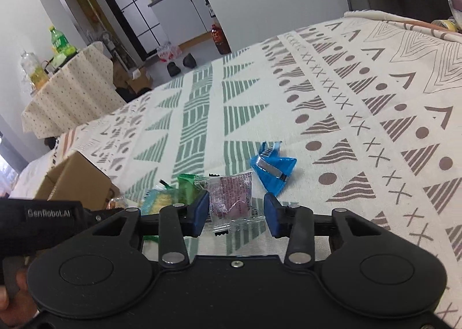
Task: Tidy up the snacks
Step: 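Grasp the small yellow bread packet with the left tool while the right tool grasps the pink packet, then carry both packets over the cardboard box and open both tools to drop them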
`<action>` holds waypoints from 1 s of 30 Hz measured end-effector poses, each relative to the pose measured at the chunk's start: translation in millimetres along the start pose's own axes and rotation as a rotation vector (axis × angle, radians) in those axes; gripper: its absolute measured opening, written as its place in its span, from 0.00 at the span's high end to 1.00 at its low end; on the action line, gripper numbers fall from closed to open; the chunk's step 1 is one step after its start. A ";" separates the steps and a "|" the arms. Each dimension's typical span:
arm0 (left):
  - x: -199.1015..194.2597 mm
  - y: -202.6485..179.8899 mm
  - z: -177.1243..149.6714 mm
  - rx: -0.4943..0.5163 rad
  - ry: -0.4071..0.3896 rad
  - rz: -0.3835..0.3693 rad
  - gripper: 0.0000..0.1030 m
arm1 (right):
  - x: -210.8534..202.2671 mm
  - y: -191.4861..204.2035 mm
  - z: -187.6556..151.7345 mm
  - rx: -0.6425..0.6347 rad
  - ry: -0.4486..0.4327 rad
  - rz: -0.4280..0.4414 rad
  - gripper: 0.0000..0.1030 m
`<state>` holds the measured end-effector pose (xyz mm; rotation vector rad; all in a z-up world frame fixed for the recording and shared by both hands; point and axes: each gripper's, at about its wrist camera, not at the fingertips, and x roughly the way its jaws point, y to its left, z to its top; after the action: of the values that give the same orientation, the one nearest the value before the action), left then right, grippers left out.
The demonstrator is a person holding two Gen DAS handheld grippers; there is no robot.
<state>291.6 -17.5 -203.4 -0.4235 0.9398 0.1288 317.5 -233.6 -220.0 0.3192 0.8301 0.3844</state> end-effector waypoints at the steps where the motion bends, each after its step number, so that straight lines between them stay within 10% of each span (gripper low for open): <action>1: -2.8 1.8 2.4 -0.007 -0.007 -0.003 0.84 | -2.9 1.3 0.6 0.000 -0.005 0.002 0.61; 30: -67.2 46.0 32.6 -0.102 -0.095 -0.095 0.84 | -40.1 102.6 22.4 -0.118 -0.074 0.023 0.61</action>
<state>263.4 42.6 -146.2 -0.5506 0.8203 0.1096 289.0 -163.6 -136.7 0.2316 0.7284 0.4388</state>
